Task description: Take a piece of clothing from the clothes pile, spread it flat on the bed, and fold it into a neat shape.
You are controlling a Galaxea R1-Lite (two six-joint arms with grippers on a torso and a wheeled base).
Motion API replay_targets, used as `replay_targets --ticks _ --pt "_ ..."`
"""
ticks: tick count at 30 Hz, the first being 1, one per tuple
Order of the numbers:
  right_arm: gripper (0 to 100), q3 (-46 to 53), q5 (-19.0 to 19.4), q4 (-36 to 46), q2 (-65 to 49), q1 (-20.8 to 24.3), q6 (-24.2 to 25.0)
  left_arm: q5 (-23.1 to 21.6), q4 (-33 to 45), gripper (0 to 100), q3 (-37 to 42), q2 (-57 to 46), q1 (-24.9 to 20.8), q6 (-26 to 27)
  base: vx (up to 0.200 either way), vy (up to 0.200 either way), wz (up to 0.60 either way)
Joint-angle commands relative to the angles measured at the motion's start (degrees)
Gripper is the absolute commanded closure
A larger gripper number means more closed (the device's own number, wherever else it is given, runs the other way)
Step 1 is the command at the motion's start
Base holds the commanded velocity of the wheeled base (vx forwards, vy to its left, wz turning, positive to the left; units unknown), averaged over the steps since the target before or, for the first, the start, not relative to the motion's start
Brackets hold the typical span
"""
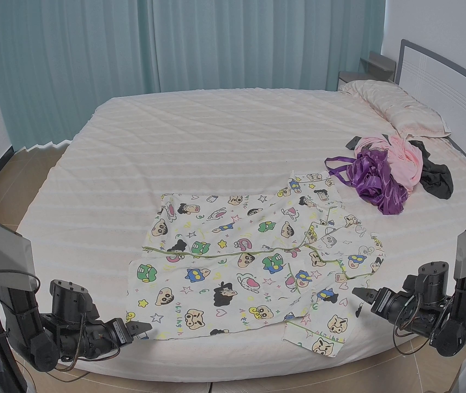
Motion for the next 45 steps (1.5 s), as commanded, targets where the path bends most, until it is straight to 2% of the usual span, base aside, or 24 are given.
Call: replay_targets --ticks 1,8,9,10,19,26,33,39,40,45 --pt "0 1.0 -0.1 -0.4 0.7 0.6 0.0 1.3 0.0 0 -2.2 2.3 -0.9 -2.1 0.0 0.0 0.0" --pt "0 1.0 0.0 -0.4 1.2 0.8 0.0 2.8 0.0 0 -3.8 2.2 -2.7 -5.2 0.0 0.0 0.0" --pt "0 1.0 0.0 -0.4 1.2 0.8 0.0 2.9 0.0 100 -3.7 2.2 -2.8 -5.2 0.0 0.0 0.0" --pt "0 1.0 0.0 -0.4 1.6 0.8 0.0 4.6 0.0 100 -3.5 1.9 -3.2 -5.2 0.0 0.0 0.0" --pt "0 1.0 0.2 -0.5 5.1 2.4 -0.3 9.3 0.0 100 -3.5 1.4 -2.7 -6.9 0.0 0.0 0.0" --pt "0 -0.3 0.5 -0.5 7.5 5.0 -0.7 9.6 0.0 100 -4.9 -1.0 -1.9 -10.4 0.0 0.0 0.0" --pt "0 -4.1 0.5 -0.5 10.3 4.9 -1.1 9.5 0.0 100 -7.0 -1.1 2.2 -10.6 0.0 0.0 0.0" --pt "0 -5.8 0.6 -0.5 10.4 5.1 -0.8 9.5 0.0 100 -7.3 -0.9 2.2 -11.5 0.0 0.0 0.0" --pt "100 -5.8 0.7 -0.5 10.5 5.0 -0.8 9.5 0.0 100 -7.4 -0.9 2.2 -11.5 0.0 0.0 0.0" --pt "100 -6.0 0.5 -0.5 10.9 4.9 -0.7 9.5 0.0 100 -7.6 -0.6 2.2 -11.5 0.0 0.0 0.0"
